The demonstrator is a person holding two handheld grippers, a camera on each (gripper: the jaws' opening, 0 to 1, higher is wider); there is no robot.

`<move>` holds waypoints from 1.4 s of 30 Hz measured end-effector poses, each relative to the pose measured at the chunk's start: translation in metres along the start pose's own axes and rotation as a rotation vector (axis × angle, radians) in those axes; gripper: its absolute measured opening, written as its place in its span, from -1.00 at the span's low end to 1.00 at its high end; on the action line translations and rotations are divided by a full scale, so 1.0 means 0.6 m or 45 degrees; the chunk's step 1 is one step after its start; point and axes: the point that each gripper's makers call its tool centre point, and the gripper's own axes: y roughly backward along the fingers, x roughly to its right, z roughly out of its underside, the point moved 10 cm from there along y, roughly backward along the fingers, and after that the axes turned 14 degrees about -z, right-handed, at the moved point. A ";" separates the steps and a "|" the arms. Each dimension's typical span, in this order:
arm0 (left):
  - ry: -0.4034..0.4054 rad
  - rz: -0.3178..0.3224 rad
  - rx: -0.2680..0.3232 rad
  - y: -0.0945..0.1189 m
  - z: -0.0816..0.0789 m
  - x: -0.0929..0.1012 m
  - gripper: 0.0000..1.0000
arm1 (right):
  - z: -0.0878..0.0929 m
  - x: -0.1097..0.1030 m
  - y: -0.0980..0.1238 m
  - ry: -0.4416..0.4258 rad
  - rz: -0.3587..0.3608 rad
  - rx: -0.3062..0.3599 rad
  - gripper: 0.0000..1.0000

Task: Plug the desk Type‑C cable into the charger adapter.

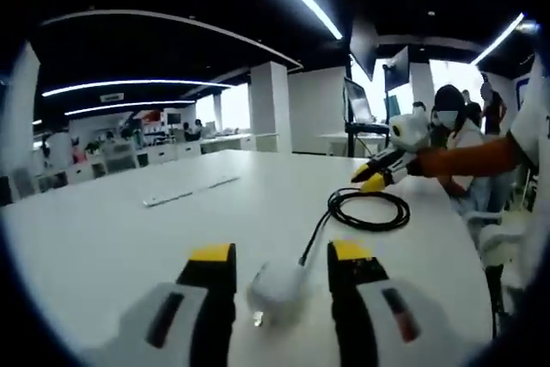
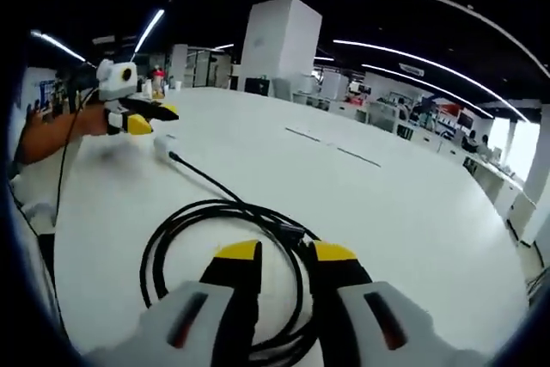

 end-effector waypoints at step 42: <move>0.042 -0.382 0.145 0.216 0.061 0.108 0.99 | 0.047 -0.235 0.101 -0.016 0.193 0.447 1.00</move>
